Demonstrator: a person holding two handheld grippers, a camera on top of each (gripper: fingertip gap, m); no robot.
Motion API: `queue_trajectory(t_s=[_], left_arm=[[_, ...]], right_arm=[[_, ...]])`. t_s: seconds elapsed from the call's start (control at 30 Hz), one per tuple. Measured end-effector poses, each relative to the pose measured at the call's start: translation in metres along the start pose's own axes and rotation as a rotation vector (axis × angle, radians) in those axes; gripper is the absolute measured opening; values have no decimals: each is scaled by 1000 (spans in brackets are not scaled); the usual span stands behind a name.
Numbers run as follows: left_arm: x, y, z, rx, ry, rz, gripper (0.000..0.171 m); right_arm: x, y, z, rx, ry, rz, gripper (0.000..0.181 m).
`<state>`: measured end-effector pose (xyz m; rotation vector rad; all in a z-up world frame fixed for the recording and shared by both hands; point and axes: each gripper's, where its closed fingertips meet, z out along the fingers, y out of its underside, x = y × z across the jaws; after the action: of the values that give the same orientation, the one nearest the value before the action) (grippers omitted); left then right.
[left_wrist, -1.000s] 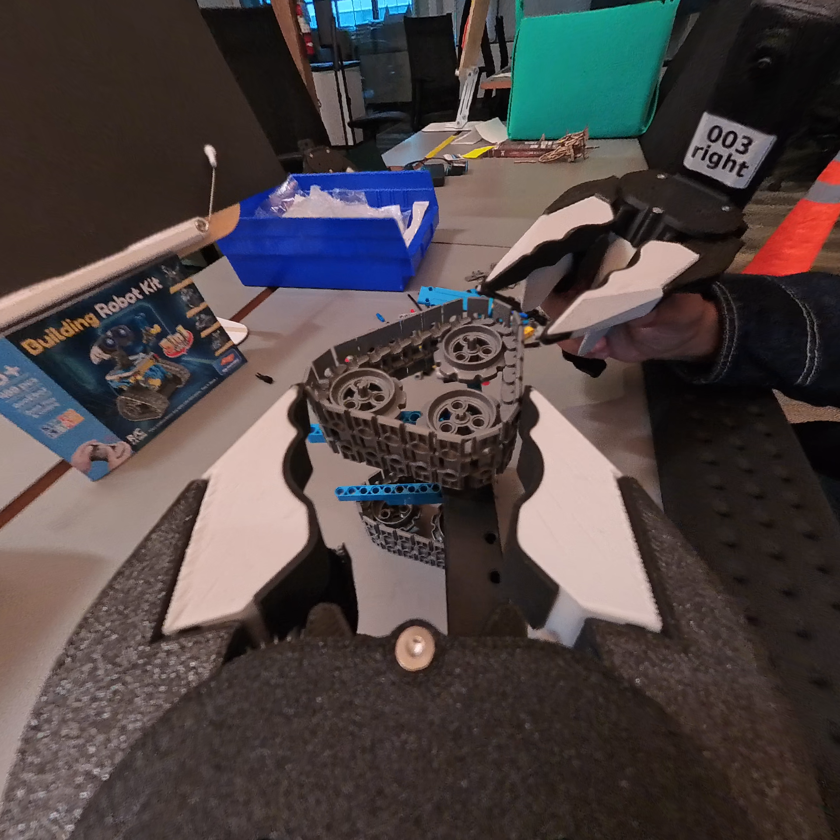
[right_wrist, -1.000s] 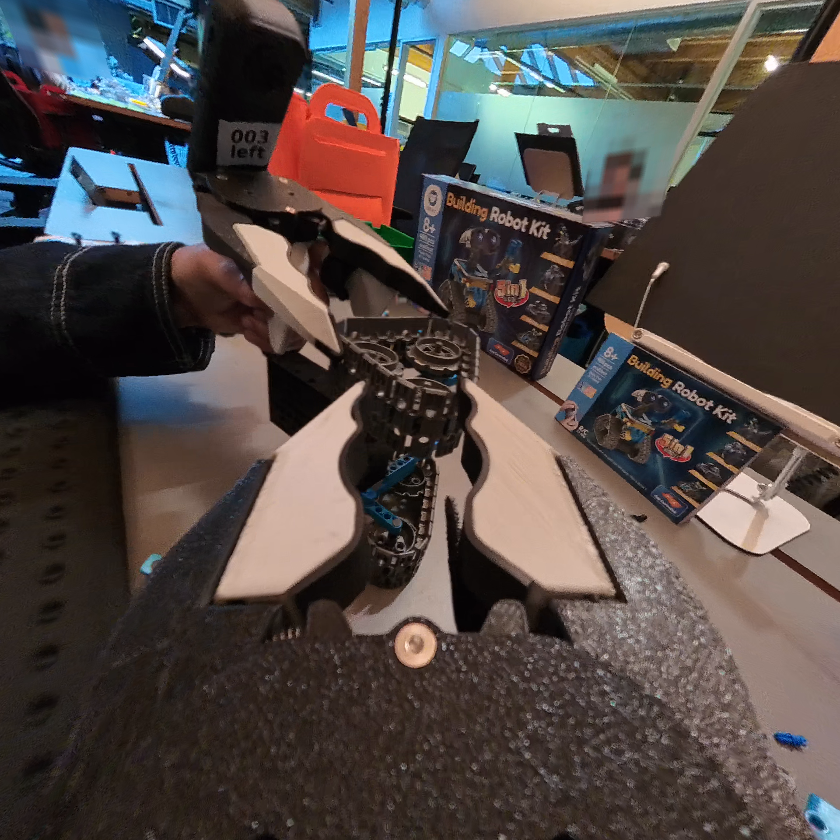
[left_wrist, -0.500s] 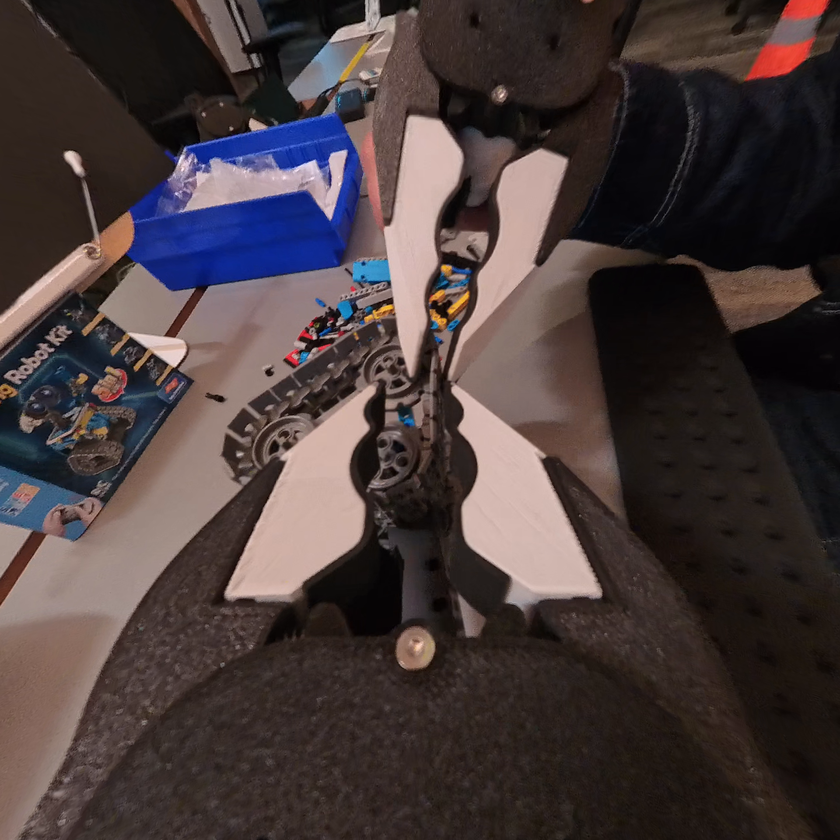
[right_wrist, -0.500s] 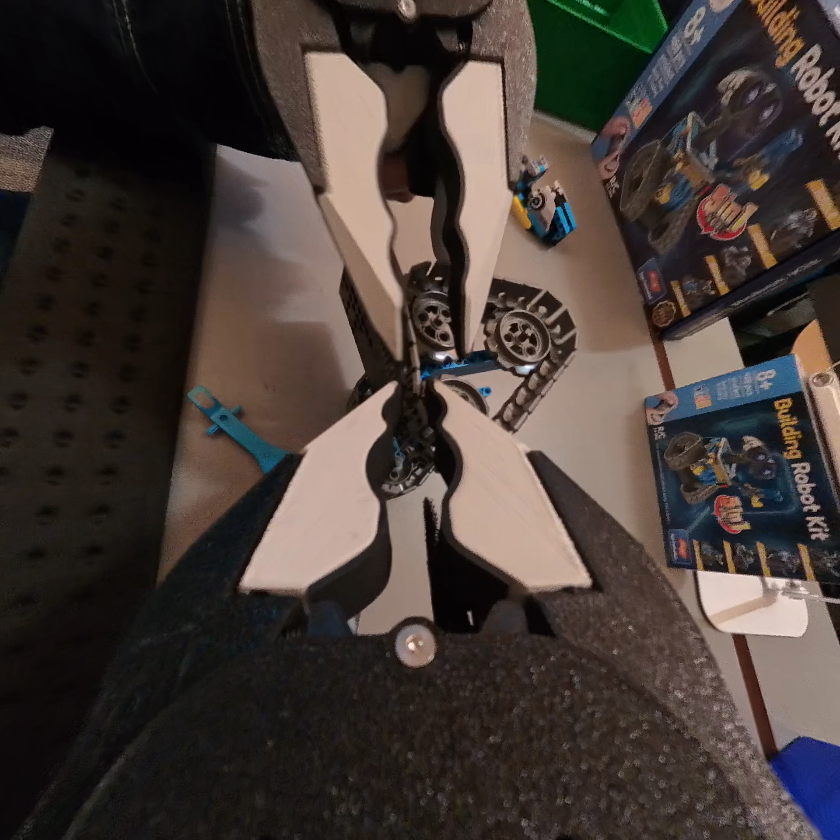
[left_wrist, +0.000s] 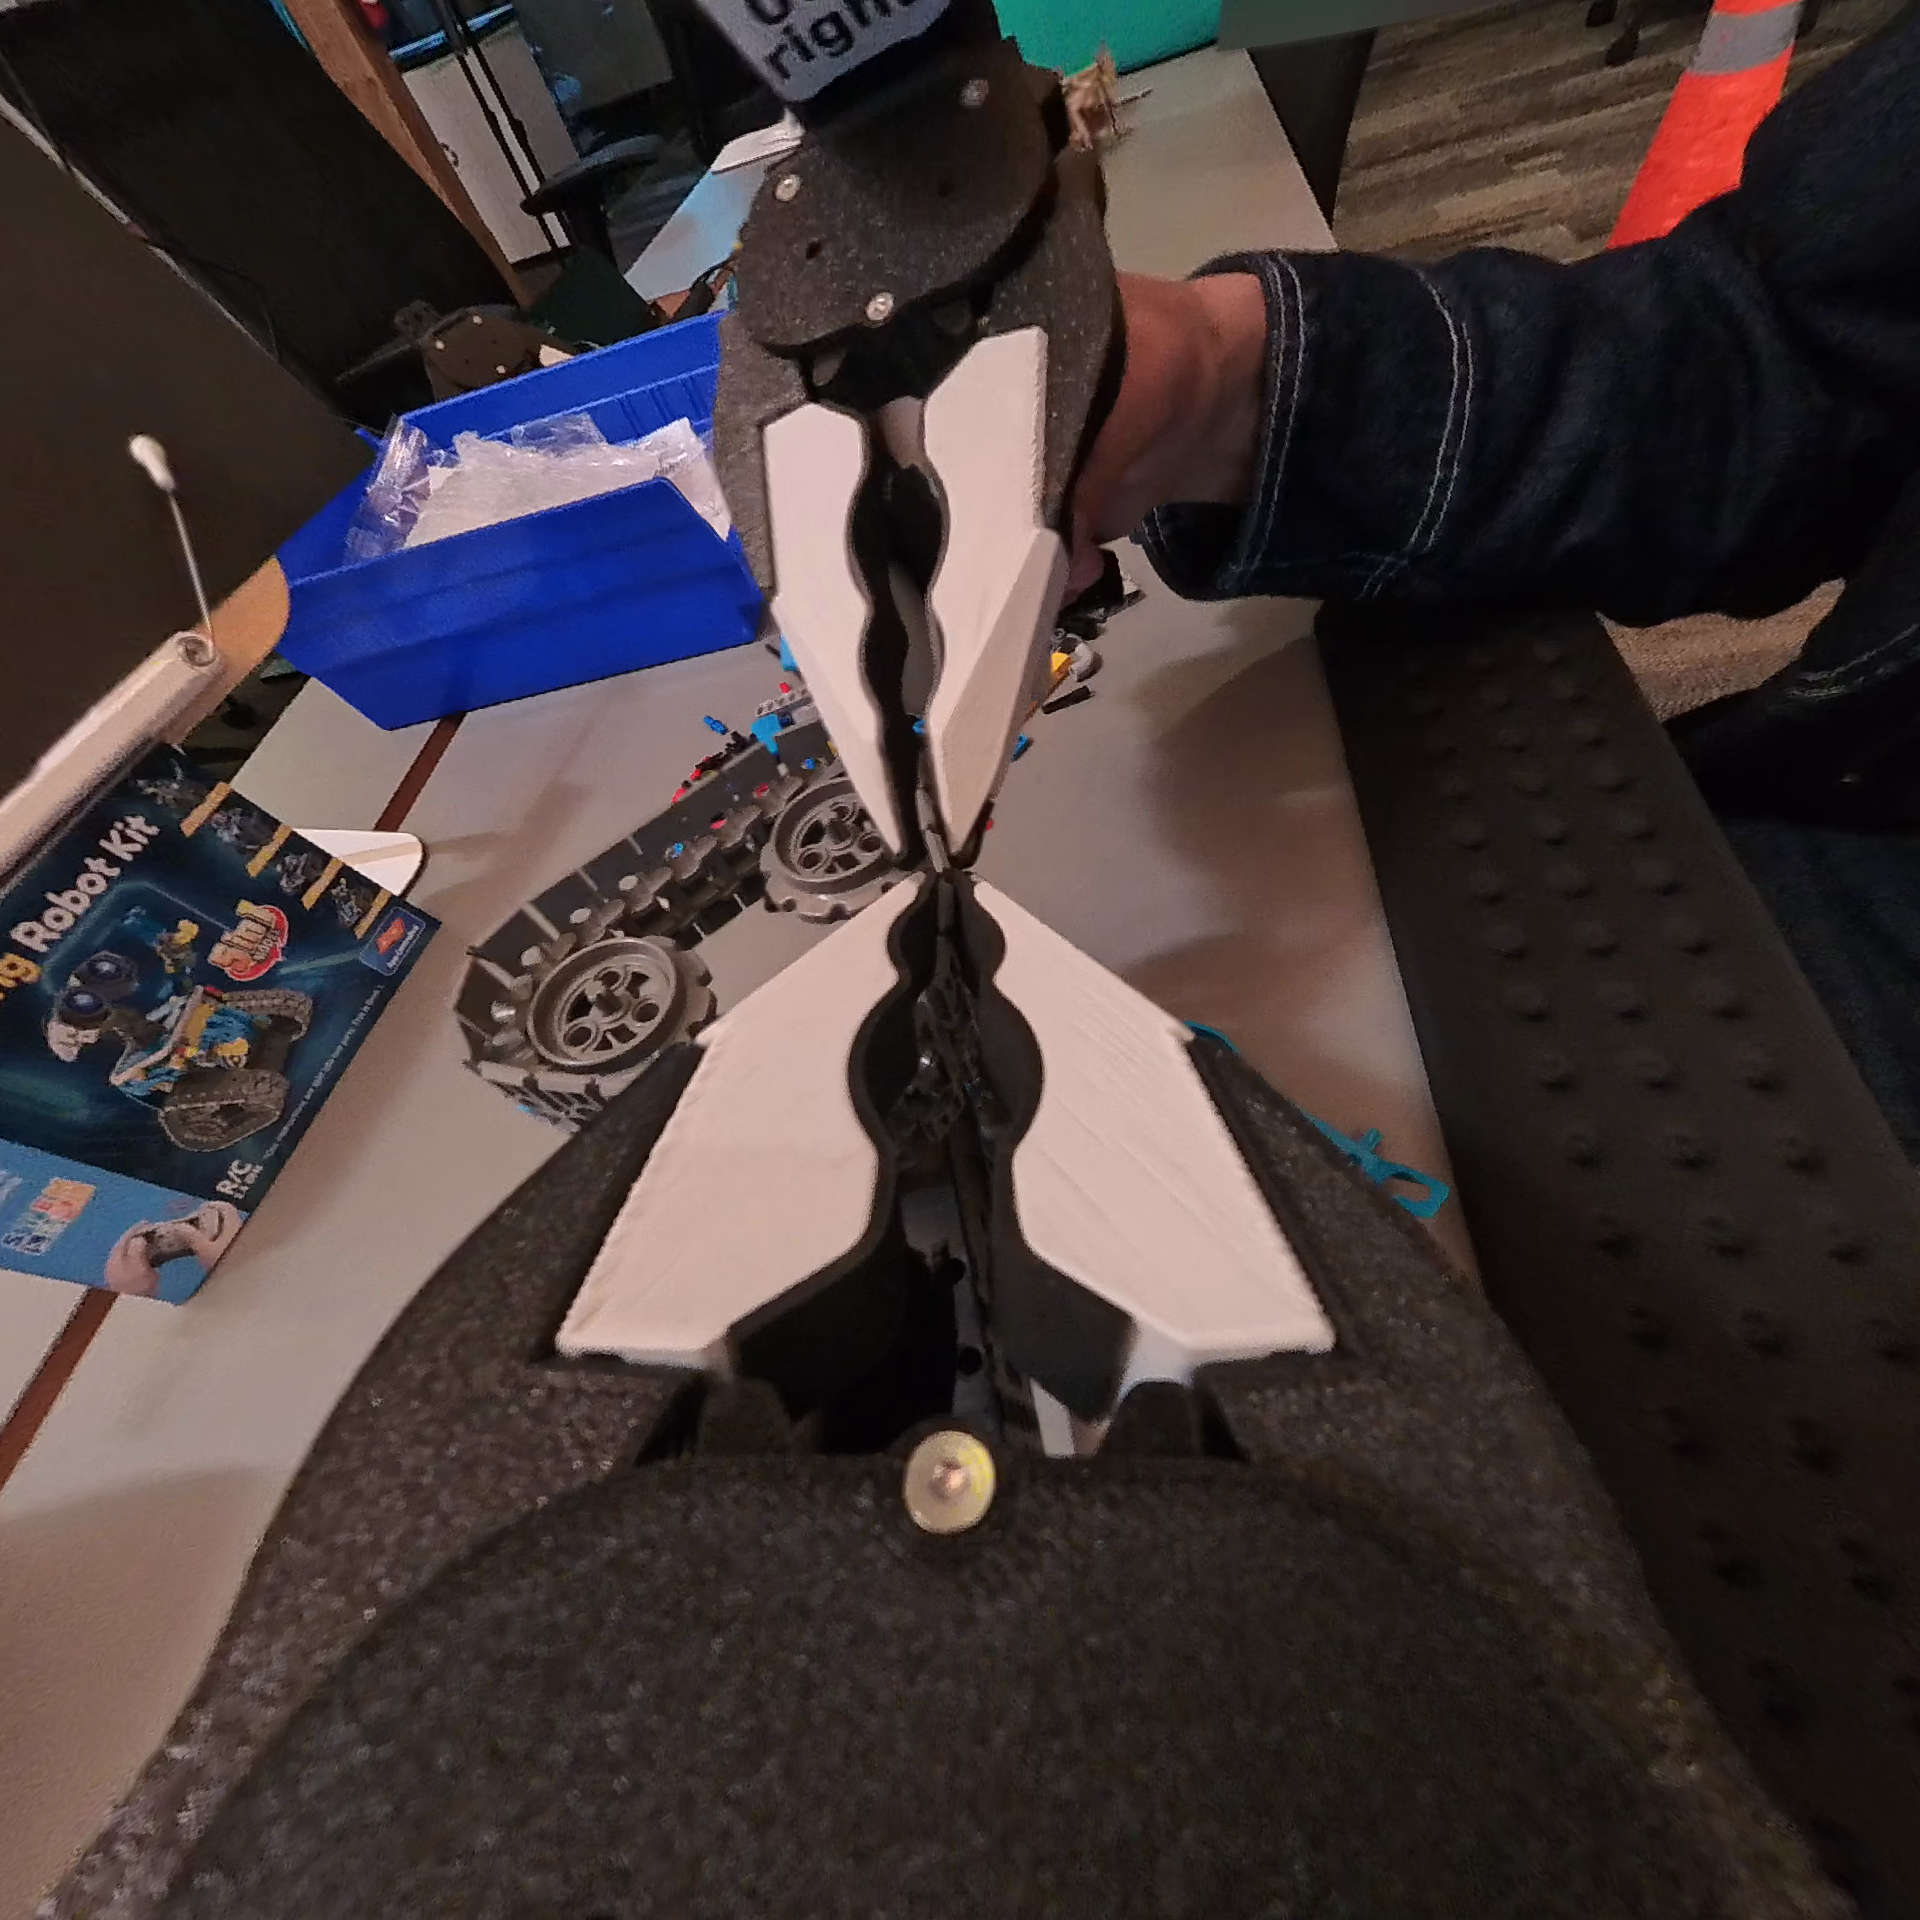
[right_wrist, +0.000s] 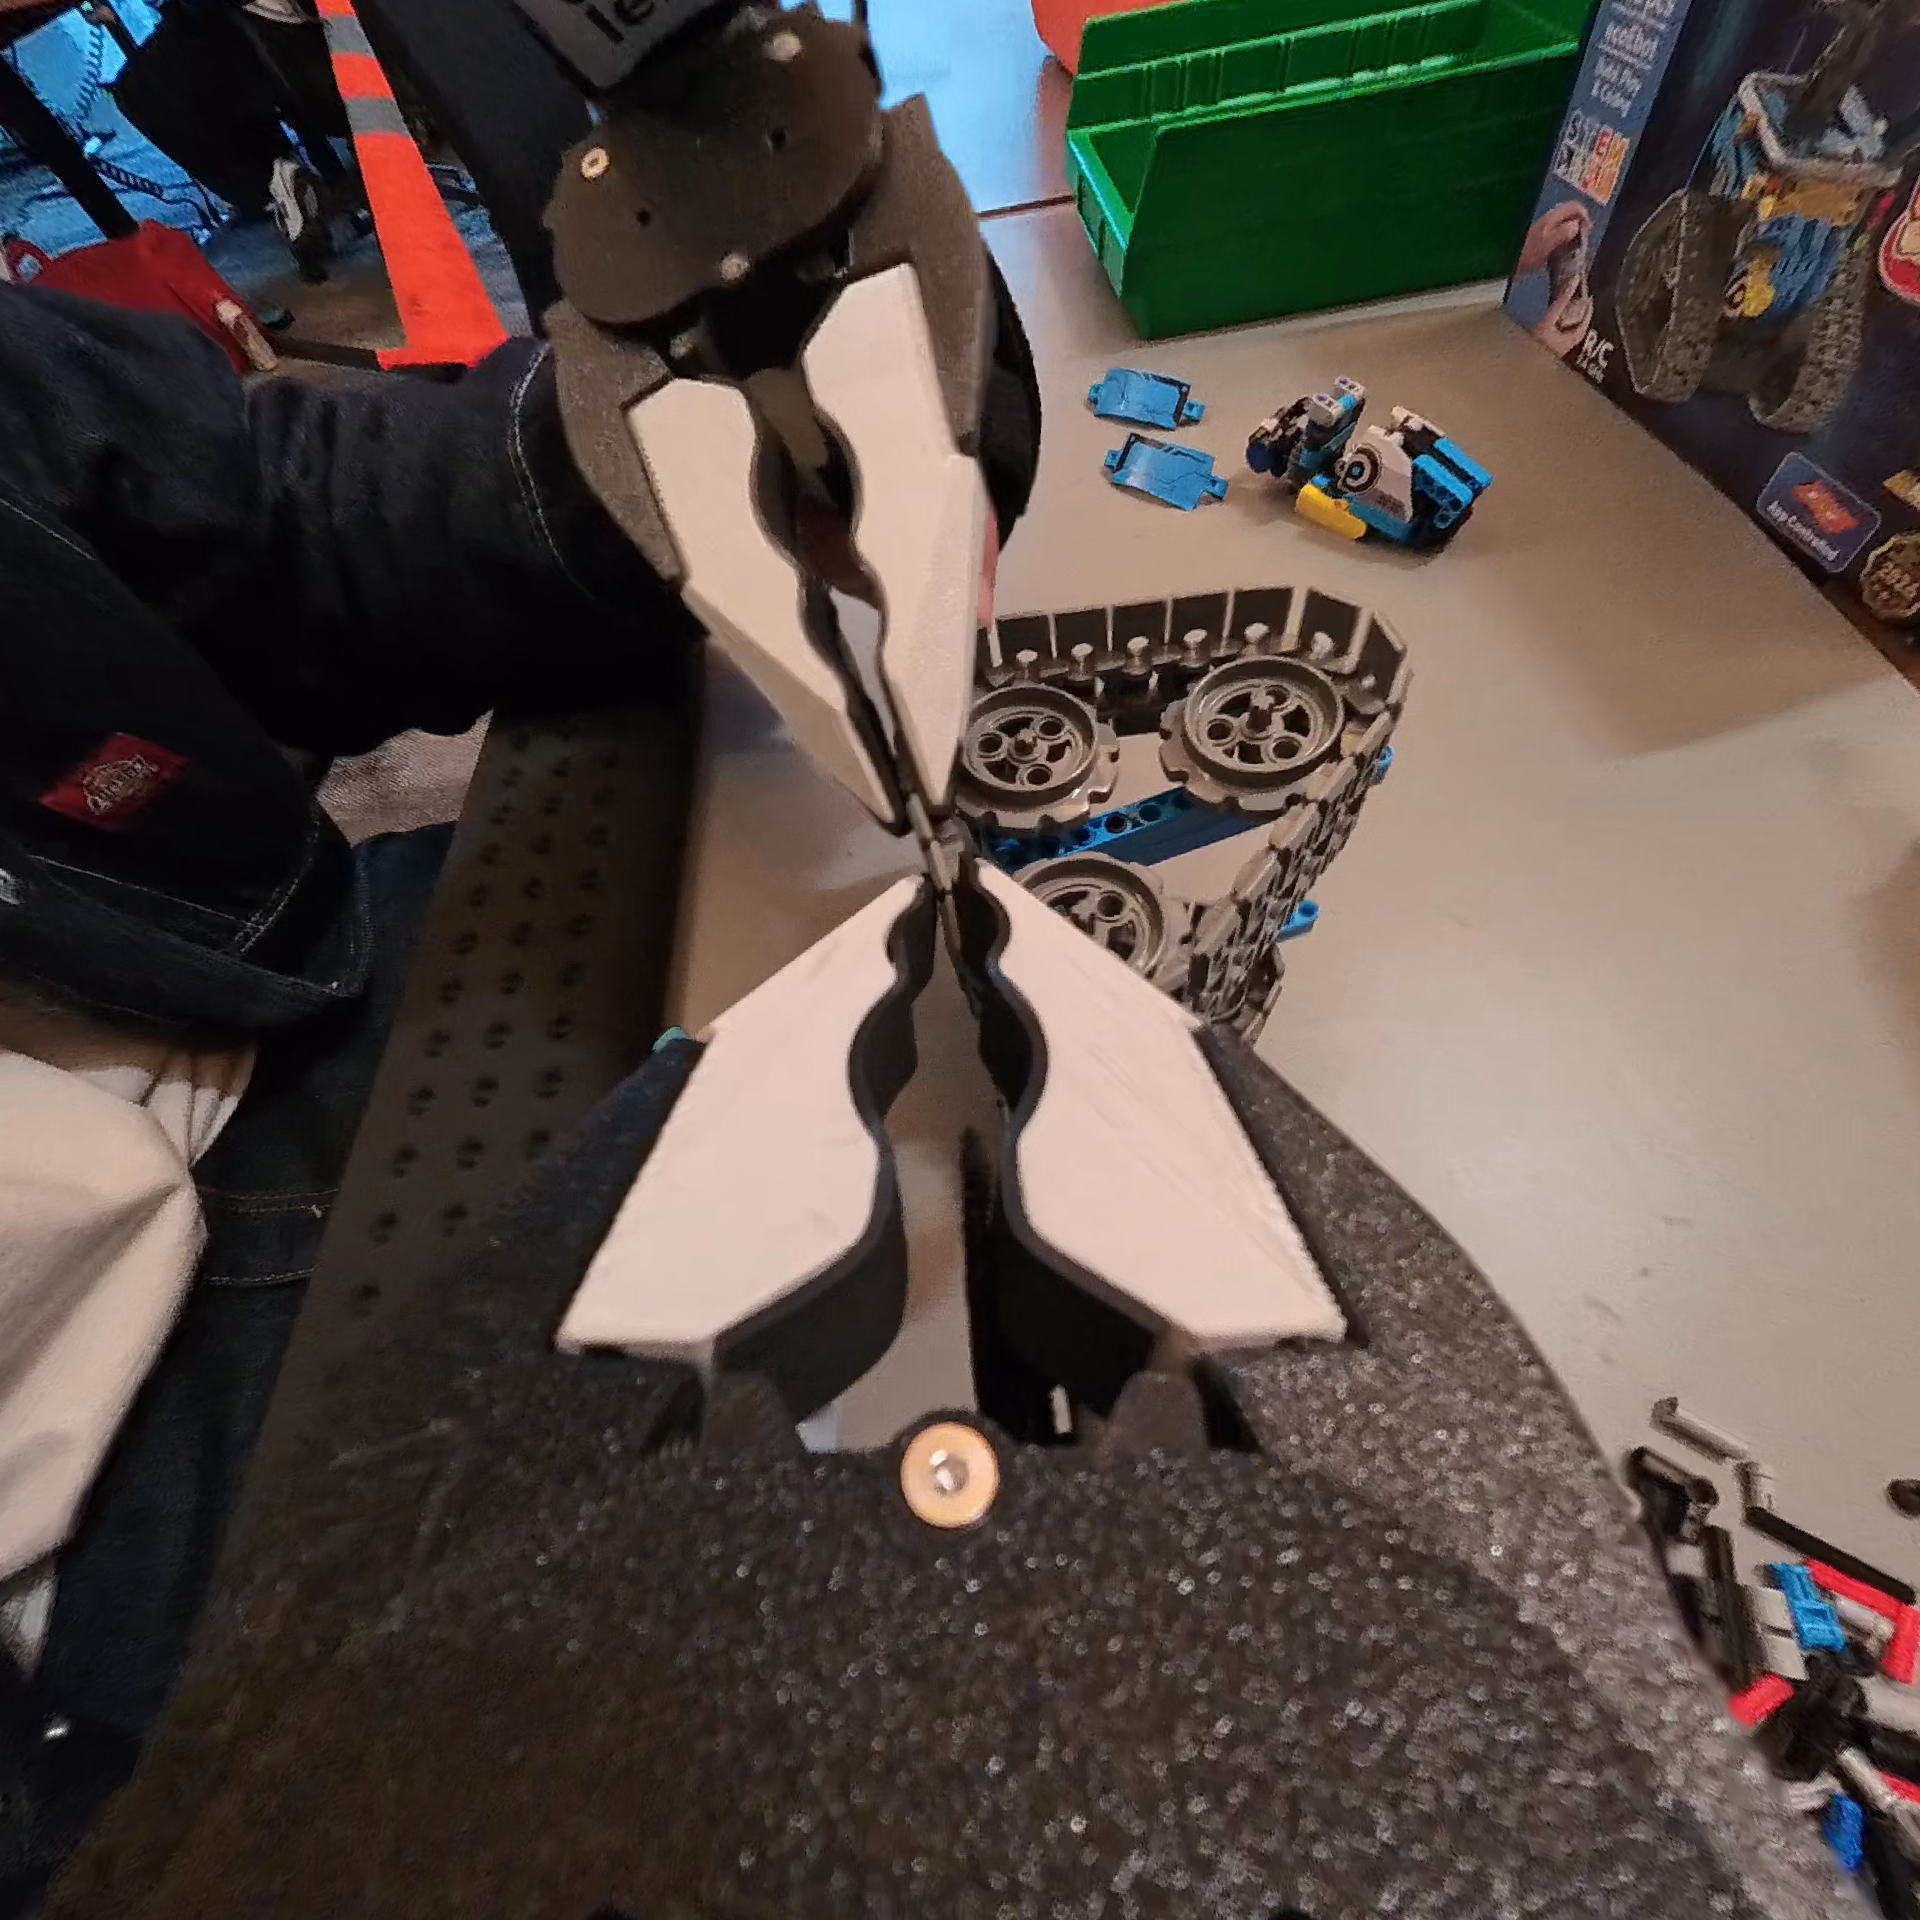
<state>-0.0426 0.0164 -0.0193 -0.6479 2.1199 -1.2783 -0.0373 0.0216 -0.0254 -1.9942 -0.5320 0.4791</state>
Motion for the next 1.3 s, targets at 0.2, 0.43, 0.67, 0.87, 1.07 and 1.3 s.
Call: queue_trajectory(t_s=[0.2,0.43,0.67,0.87,1.07,1.3], left_arm=[[-1,-1,1,-1,-21,-17,2],[-2,-1,8,-37,-92,62,4],[-4,1,6,-76,-134,142,1],[-9,2,5,-79,-180,170,1],[-9,3,4,-77,-186,163,0],[-12,4,4,-52,-168,120,0]], right_arm=[[-4,-2,-2,15,18,-64,1],[-4,-3,-2,37,11,-50,1],[-1,-3,0,13,32,54,1],[4,-5,1,58,-20,284,1],[6,-5,4,34,36,326,1],[8,-5,4,26,55,349,1]])
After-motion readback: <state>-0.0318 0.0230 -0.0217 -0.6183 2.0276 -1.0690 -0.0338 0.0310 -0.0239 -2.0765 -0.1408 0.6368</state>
